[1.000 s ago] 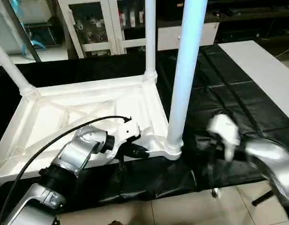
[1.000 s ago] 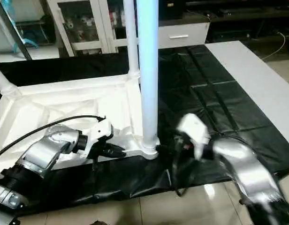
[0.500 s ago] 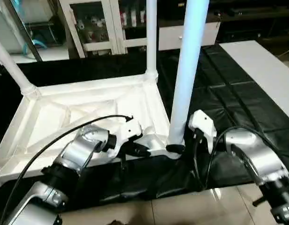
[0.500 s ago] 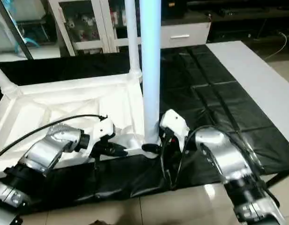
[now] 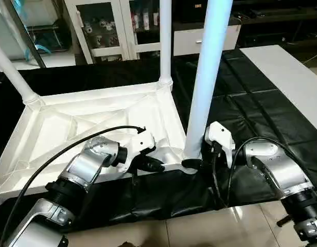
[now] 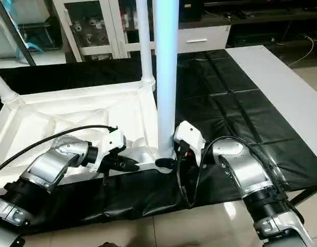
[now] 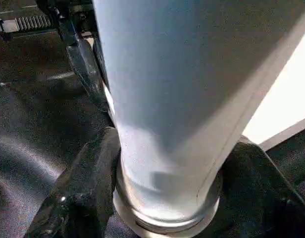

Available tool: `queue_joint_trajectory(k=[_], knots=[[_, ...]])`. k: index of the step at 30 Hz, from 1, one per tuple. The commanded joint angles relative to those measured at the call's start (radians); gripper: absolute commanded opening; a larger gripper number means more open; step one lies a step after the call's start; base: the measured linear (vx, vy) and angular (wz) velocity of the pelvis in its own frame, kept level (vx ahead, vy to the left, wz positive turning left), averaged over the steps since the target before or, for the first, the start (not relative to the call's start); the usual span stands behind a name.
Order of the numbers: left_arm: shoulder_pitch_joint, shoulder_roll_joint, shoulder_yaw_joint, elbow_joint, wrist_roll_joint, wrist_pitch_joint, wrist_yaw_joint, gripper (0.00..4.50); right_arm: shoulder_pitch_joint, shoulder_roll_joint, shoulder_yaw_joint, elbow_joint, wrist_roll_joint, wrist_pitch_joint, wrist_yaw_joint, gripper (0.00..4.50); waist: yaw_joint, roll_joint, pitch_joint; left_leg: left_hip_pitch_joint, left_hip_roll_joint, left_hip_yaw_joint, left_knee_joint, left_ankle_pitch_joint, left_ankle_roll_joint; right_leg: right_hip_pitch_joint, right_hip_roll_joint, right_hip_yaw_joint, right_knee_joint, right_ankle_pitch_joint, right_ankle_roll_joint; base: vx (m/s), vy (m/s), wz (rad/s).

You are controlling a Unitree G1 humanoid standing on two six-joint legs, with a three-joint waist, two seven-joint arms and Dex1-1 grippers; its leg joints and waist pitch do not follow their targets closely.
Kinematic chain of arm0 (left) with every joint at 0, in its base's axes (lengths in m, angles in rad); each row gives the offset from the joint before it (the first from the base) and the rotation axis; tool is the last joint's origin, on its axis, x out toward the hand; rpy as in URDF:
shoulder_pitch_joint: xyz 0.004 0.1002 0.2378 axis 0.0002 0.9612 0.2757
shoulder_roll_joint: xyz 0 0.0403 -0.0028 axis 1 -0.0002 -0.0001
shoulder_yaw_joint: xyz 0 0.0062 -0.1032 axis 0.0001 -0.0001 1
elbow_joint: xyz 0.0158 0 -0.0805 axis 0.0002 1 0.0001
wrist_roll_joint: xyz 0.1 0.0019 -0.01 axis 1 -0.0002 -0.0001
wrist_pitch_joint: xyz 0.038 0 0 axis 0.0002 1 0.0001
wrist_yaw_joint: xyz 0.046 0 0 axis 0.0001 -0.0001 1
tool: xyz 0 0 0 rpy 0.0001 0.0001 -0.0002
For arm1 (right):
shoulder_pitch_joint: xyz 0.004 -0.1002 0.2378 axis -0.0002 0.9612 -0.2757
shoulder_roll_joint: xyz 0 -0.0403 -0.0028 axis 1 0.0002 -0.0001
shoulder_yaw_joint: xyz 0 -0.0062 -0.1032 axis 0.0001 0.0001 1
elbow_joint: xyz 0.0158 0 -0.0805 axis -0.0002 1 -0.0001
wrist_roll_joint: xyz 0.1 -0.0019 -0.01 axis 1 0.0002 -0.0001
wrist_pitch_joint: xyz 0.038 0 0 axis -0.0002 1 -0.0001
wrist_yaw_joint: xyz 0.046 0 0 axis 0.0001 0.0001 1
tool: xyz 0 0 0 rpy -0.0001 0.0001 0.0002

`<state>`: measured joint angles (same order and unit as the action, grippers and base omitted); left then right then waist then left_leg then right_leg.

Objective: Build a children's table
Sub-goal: Rotate leg to tighten

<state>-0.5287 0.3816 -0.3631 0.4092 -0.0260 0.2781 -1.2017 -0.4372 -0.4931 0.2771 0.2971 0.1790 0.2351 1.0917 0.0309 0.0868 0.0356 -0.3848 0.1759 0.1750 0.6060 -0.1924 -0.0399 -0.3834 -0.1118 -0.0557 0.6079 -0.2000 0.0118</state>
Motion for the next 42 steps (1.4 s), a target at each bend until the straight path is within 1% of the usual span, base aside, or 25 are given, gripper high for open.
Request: queue_joint_trajectory(k=[1,3,4,6,7,8,10,13,14,15,16,17,19,22,25,26,28,29,31,32,34,38,39,40,42], knots=[[-0.027,0.0,0.013,0.004,-0.009,0.013,0.006,0.0,-0.004,0.04,-0.035,0.002,0.033,0.03,-0.032,2.63,-0.004,-0.011,-0.062,0.017,0.042,-0.009,-0.072,-0.176,0.088,0.043,-0.028,0.026,-0.06,-0.054,-0.299,0.0,0.0,0.0],[-0.027,-0.002,0.016,0.007,-0.01,0.016,0.012,0.0,0.0,0.054,-0.049,0.001,0.044,0.039,-0.049,2.62,-0.003,-0.015,-0.061,0.016,0.043,-0.009,-0.073,-0.175,0.089,0.043,-0.029,0.026,-0.059,-0.061,-0.298,0.0,0.0,0.0],[-0.031,-0.016,0.023,0.023,-0.007,0.023,0.04,0.0,-0.001,0.102,-0.09,0.022,0.047,0.05,-0.154,2.62,-0.007,-0.012,-0.06,0.016,0.041,-0.009,-0.075,-0.185,0.078,0.037,-0.029,0.027,-0.062,-0.083,-0.294,0.0,0.0,0.0],[-0.042,-0.048,0.034,0.062,0.002,0.024,0.096,0.0,0.0,0.192,-0.155,0.057,0.049,0.066,-0.341,2.61,-0.013,-0.01,-0.06,0.016,0.039,-0.011,-0.077,-0.199,0.053,0.039,-0.028,0.026,-0.062,-0.108,-0.283,0.0,0.0,0.0],[-0.054,-0.076,0.04,0.096,0.011,0.017,0.144,0.0,0.003,0.255,-0.187,0.073,0.045,0.07,-0.46,2.6,-0.024,-0.007,-0.057,0.015,0.037,-0.01,-0.08,-0.208,0.038,0.033,-0.027,0.028,-0.065,-0.116,-0.28,0.0,0.0,0.0],[-0.054,-0.076,0.04,0.096,0.011,0.017,0.144,0.0,0.003,0.255,-0.187,0.073,0.045,0.07,-0.46,2.59,-0.03,-0.01,-0.061,0.016,0.036,-0.014,-0.082,-0.215,0.023,0.039,-0.026,0.025,-0.065,-0.121,-0.272,0.0,0.0,0.0],[-0.074,-0.119,0.05,0.136,0.015,0.016,0.2,0.0,-0.003,0.323,-0.212,0.1,0.027,0.058,-0.589,2.58,-0.039,-0.009,-0.06,0.015,0.035,-0.012,-0.08,-0.208,0.024,0.036,-0.025,0.026,-0.065,-0.092,-0.272,0.0,0.0,0.0],[-0.113,-0.191,0.064,0.21,0.038,-0.016,0.326,0.0,-0.031,0.416,-0.203,0.164,-0.051,0.028,-0.778,2.57,-0.044,-0.01,-0.064,0.013,0.033,-0.012,-0.078,-0.173,0.034,0.04,-0.026,0.025,-0.062,-0.043,-0.279,0.0,0.0,0.0],[-0.135,-0.224,0.069,0.244,0.056,-0.026,0.404,0.0,-0.05,0.455,-0.19,0.198,-0.09,0.017,-0.86,2.57,-0.045,-0.015,-0.064,0.012,0.032,-0.012,-0.077,-0.167,0.037,0.038,-0.027,0.025,-0.063,-0.039,-0.28,0.0,0.0,0.0],[-0.15,-0.245,0.075,0.267,0.067,-0.027,0.457,0.0,-0.062,0.479,-0.188,0.22,-0.101,0.011,-0.897,2.57,-0.049,-0.019,-0.061,0.012,0.031,-0.011,-0.079,-0.175,0.033,0.037,-0.027,0.025,-0.067,-0.065,-0.279,0.0,0.0,0.0],[-0.169,-0.27,0.087,0.295,0.078,-0.023,0.533,0.0,-0.079,0.502,-0.177,0.248,-0.122,0.014,-0.942,2.57,-0.046,-0.015,-0.06,0.017,0.032,-0.011,-0.079,-0.204,0.027,0.036,-0.029,0.025,-0.071,-0.116,-0.27,0.0,0.0,0.0],[-0.187,-0.291,0.098,0.325,0.09,-0.028,0.595,0.0,-0.095,0.524,-0.172,0.277,-0.144,0.011,-0.992,2.56,-0.045,-0.023,-0.059,0.017,0.031,-0.01,-0.079,-0.213,0.028,0.035,-0.029,0.027,-0.075,-0.133,-0.267,0.0,0.0,0.0],[-0.222,-0.327,0.12,0.382,0.115,-0.038,0.732,0.0,-0.128,0.566,-0.165,0.338,-0.166,-0.012,-1.063,2.56,-0.038,-0.026,-0.058,0.016,0.031,-0.01,-0.081,-0.225,0.028,0.035,-0.031,0.027,-0.079,-0.178,-0.247,0.0,0.0,0.0],[-0.242,-0.34,0.135,0.411,0.125,-0.061,0.806,0.0,-0.151,0.603,-0.158,0.385,-0.172,-0.074,-1.09,2.56,-0.031,-0.025,-0.058,0.011,0.033,-0.012,-0.082,-0.213,0.041,0.036,-0.033,0.028,-0.079,-0.171,-0.233,0.0,0.0,0.0],[-0.245,-0.335,0.141,0.42,0.127,-0.078,0.798,0.0,-0.16,0.617,-0.174,0.383,-0.154,-0.116,-1.043,2.56,-0.026,-0.023,-0.059,0.01,0.033,-0.011,-0.082,-0.196,0.057,0.037,-0.032,0.028,-0.076,-0.136,-0.232,0.0,0.0,0.0],[-0.243,-0.329,0.14,0.42,0.128,-0.087,0.783,0.0,-0.154,0.616,-0.178,0.364,-0.146,-0.138,-1.009,2.56,-0.026,-0.019,-0.059,0.011,0.032,-0.011,-0.081,-0.192,0.06,0.036,-0.032,0.028,-0.075,-0.128,-0.233,0.0,0.0,0.0],[-0.227,-0.303,0.127,0.409,0.126,-0.101,0.714,0.0,-0.123,0.59,-0.171,0.29,-0.125,-0.172,-0.923,3.24,-0.023,-0.022,-0.061,0.009,0.033,-0.011,-0.079,-0.179,0.075,0.039,-0.033,0.027,-0.073,-0.096,-0.238,0.0,0.0,0.0],[-0.225,-0.299,0.123,0.412,0.126,-0.108,0.699,0.0,-0.119,0.582,-0.167,0.28,-0.121,-0.178,-0.913,3.24,-0.023,-0.019,-0.06,0.007,0.031,-0.011,-0.078,-0.181,0.087,0.04,-0.03,0.026,-0.073,-0.08,-0.236,0.0,0.0,0.0],[-0.203,-0.281,0.114,0.393,0.117,-0.103,0.631,0.0,-0.089,0.55,-0.169,0.222,-0.1,-0.165,-0.885,3.46,-0.04,-0.021,-0.062,-0.01,0.03,-0.02,-0.081,-0.151,0.094,0.054,-0.031,0.02,-0.062,-0.044,-0.227,0.0,0.0,0.0],[-0.203,-0.28,0.114,0.392,0.117,-0.103,0.63,0.0,-0.088,0.549,-0.169,0.22,-0.099,-0.164,-0.884,3.46,-0.042,-0.021,-0.063,-0.004,0.031,-0.02,-0.081,-0.151,0.097,0.052,-0.03,0.019,-0.065,-0.041,-0.228,0.0,0.0,0.0],[-0.172,-0.251,0.097,0.355,0.11,-0.099,0.55,0.0,-0.047,0.501,-0.17,0.135,-0.069,-0.14,-0.827,3.67,-0.038,-0.02,-0.064,0.007,0.036,-0.014,-0.073,-0.138,0.122,0.043,-0.031,0.024,-0.064,0.003,-0.263,0.0,0.0,0.0],[-0.113,-0.188,0.067,0.249,0.078,-0.075,0.379,0.0,0.046,0.342,-0.13,-0.053,-0.015,-0.042,-0.608,4.01,-0.026,-0.023,-0.061,0.007,0.04,-0.011,-0.074,-0.131,0.14,0.046,-0.03,0.024,-0.064,0.0,-0.275,0.0,0.0,0.0],[-0.113,-0.188,0.067,0.249,0.078,-0.075,0.379,0.0,0.046,0.342,-0.13,-0.053,-0.015,-0.042,-0.608,4.01,-0.021,-0.022,-0.061,0.006,0.041,-0.011,-0.074,-0.123,0.145,0.044,-0.031,0.025,-0.064,-0.001,-0.273,0.0,0.0,0.0],[-0.091,-0.151,0.053,0.195,0.055,-0.052,0.3,0.0,0.092,0.242,-0.11,-0.142,-0.002,-0.006,-0.476,4.01,-0.017,-0.028,-0.061,0.008,0.041,-0.01,-0.074,-0.127,0.14,0.045,-0.029,0.025,-0.064,-0.012,-0.274,0.0,0.0,0.0],[-0.076,-0.118,0.041,0.157,0.038,-0.037,0.236,0.0,0.131,0.156,-0.098,-0.21,0.013,0.022,-0.371,4.01,-0.01,-0.024,-0.06,0.009,0.045,-0.011,-0.074,-0.121,0.143,0.043,-0.031,0.027,-0.062,-0.009,-0.272,0.0,0.0,0.0]])
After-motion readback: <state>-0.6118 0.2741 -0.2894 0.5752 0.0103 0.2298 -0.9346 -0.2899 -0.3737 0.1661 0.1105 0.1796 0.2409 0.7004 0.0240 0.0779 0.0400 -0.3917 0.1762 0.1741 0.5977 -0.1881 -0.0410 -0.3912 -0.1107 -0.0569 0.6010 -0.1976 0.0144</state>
